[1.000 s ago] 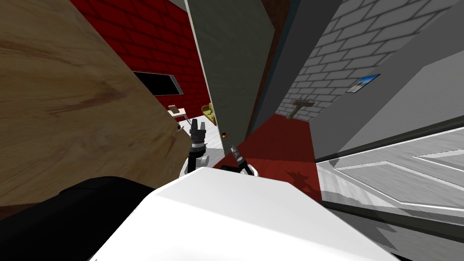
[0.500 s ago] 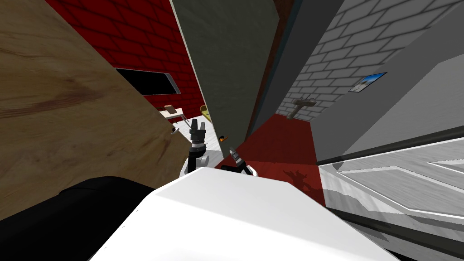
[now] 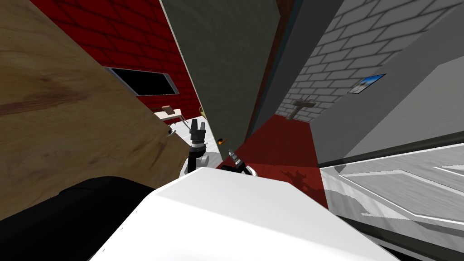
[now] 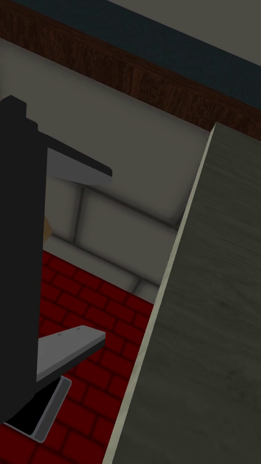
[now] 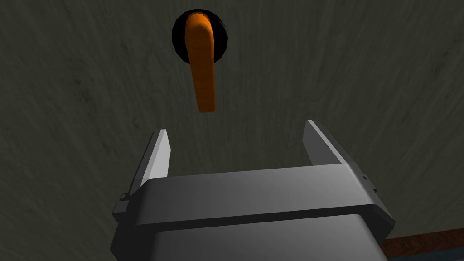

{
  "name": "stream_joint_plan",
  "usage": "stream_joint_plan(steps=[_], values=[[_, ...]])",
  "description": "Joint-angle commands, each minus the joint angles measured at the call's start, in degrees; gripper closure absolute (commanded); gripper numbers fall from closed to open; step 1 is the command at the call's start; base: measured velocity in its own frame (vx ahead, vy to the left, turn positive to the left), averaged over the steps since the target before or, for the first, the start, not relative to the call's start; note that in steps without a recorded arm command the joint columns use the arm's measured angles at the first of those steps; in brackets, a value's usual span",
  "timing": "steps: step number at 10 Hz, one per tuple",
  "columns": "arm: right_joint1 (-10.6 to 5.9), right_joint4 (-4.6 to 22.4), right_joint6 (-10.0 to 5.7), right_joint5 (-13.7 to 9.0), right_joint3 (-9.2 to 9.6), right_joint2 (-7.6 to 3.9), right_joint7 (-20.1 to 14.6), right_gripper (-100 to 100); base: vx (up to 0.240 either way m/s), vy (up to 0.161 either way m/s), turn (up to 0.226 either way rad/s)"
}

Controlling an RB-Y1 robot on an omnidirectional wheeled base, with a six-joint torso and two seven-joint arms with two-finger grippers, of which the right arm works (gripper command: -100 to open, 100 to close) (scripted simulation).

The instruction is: Push the door open

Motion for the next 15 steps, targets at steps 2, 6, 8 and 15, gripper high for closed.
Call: stream_joint_plan(steps=[2,6,8,15], values=[[-1.07,2.82,-0.44,0.14,1.59,0.25,-0.16,-100,0.141,-0.015,-0.006],[-0.58,3.13,-0.91,0.11,0.78,0.49,0.32,-100,0.111,0.086,0.022],[-0.46,3.59,-1.21,0.09,0.5,0.7,0.5,-100,0.107,0.15,0.029],[-0.29,4.28,-1.66,0.06,0.08,1.24,0.76,100,0.089,0.079,0.016]])
